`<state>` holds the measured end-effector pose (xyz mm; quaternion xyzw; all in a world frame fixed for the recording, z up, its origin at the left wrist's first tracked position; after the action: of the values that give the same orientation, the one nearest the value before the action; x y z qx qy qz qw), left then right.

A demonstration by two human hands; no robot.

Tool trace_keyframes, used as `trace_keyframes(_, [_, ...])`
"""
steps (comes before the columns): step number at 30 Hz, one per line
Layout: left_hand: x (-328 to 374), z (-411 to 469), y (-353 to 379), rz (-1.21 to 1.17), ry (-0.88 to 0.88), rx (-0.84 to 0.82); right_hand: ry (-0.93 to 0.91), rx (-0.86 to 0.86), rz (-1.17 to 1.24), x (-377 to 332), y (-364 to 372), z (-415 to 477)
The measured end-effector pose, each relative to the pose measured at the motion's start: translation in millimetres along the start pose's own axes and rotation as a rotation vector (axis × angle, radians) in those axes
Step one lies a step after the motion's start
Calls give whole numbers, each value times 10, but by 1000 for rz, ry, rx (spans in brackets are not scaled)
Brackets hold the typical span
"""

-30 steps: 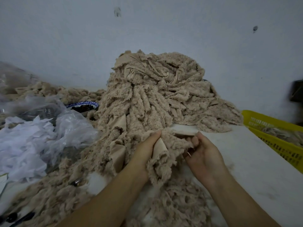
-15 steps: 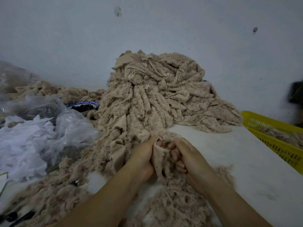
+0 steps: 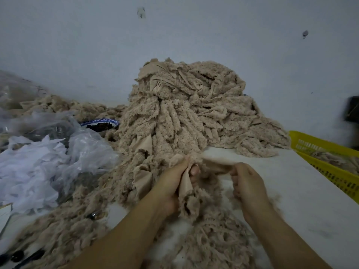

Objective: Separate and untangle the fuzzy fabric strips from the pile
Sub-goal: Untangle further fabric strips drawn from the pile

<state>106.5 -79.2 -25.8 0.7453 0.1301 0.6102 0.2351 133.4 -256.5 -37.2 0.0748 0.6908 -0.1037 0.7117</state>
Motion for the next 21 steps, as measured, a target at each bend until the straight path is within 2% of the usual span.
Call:
trace_keyframes(4, [84, 38, -64, -282, 22, -113, 64, 258, 82, 30, -208, 29])
trace_keyframes(6, [151, 57, -90, -410, 86, -120, 83, 292, 124, 28, -255, 46])
trace_keyframes(8, [171, 62, -130, -432, 107, -87, 67, 241, 85, 7, -252, 56])
trace_keyframes(10, [119, 48, -131, -355, 62, -71, -22, 126, -63, -39, -182, 6])
trace_keyframes(12, [62, 33, -92, -221, 16, -88, -206, 25, -188, -137, -60, -128])
trace_keyframes(14, [43, 6, -40, -55, 13, -93, -387, -68, -175, -239, 68, -269])
trace_keyframes(17, [19, -48, 20, 127, 53, -60, -493, -239, -192, -287, 242, -367])
trace_keyframes(19, [0, -69, 53, 182, 94, -46, -569, -257, -275, -297, 302, -389])
trace_keyframes(21, [-2, -76, 81, 277, 116, -53, -604, -206, -298, -282, 260, -361])
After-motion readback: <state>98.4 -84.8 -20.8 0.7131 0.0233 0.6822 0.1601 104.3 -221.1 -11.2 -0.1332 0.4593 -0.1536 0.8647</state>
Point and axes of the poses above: each hand's wrist, its own z-axis towards the middle knuckle, its own y-axis out of the palm, x = y × z, the point moved 3 cm from there along z, towards the middle knuckle, and after that the axes turned 1 degree about x, right-handed, at the moved point
